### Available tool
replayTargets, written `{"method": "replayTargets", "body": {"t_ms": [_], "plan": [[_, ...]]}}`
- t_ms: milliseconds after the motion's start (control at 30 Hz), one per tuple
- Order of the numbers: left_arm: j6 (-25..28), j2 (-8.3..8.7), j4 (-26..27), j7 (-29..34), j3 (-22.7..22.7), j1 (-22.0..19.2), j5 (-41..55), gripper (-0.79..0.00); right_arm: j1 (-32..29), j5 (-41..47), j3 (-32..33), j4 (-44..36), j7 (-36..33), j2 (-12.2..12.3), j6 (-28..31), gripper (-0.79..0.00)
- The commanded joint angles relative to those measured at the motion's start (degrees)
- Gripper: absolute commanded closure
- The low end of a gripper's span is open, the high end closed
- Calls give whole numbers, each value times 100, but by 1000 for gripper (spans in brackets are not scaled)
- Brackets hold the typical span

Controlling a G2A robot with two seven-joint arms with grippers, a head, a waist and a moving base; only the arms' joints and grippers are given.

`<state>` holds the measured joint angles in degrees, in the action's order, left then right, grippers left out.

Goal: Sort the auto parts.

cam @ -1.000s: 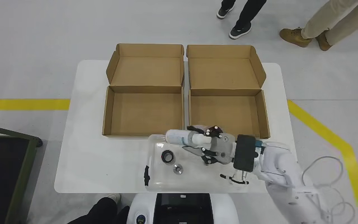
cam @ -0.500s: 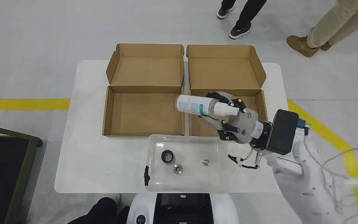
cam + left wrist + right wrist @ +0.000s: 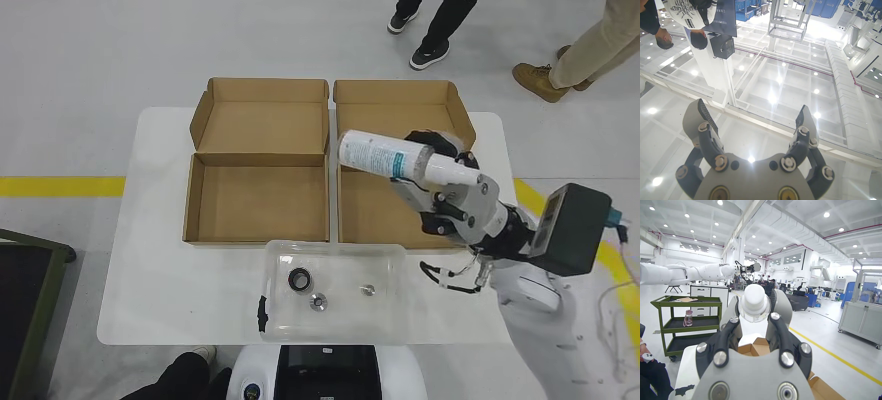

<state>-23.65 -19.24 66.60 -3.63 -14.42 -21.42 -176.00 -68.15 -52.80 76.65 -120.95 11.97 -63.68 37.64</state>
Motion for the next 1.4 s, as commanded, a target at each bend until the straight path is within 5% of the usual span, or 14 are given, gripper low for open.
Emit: {"method": "replayTargets", "body": {"t_ms": [0,533,1367], "plan": [[0,0,0,0,0,0,0,-785,12,29,-20,24,53,-10,-12,0],[0,0,0,0,0,0,0,-785,-28,-22,-151,264,45,-54,189,0],[0,0,0,0,0,0,0,-785,-501,-1094,-280,1226,-1613,21,173,0]]}}
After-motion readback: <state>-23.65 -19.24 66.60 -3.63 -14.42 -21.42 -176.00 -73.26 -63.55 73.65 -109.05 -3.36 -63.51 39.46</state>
